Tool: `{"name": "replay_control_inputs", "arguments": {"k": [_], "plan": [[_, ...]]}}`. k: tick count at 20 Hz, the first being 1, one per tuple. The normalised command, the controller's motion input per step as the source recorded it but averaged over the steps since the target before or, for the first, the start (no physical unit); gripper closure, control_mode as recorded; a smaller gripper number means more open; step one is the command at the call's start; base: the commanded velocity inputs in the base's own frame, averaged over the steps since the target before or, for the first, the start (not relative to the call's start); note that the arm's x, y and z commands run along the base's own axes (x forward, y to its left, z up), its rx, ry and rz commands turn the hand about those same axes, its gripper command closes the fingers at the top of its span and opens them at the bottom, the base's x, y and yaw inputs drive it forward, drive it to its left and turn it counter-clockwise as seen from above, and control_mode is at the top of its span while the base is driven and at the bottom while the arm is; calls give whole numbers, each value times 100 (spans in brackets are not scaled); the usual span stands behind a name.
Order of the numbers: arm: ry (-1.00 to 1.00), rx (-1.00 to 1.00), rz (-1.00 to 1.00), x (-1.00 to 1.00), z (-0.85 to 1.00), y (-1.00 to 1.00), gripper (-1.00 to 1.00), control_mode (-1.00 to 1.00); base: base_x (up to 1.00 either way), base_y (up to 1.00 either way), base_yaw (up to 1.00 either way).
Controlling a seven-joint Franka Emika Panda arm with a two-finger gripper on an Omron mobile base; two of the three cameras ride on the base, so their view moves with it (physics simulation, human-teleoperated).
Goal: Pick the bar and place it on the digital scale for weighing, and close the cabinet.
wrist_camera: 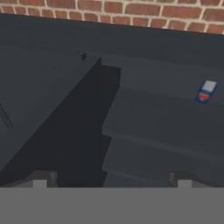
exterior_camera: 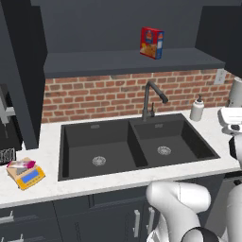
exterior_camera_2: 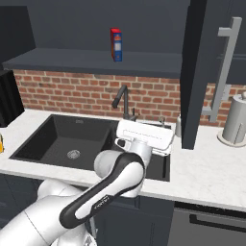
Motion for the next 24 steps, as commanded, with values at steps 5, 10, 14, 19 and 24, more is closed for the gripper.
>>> {"name": "replay_control_inputs", "arguments": {"k": [5,10,14,19,24], "plan": [[-2,9,-6,0,-3,-47,-100,-100,0,0,0],[-10,0,-4,0,-31,-33,-100,-100,0,0,0],[-19,-1,-3,0,-56,-27,-100,-100,0,0,0],[-23,-4,-7,0,-34,-29,-100,-100,0,0,0],[-10,0,-9,0,0,-60,-100,-100,0,0,0]]}}
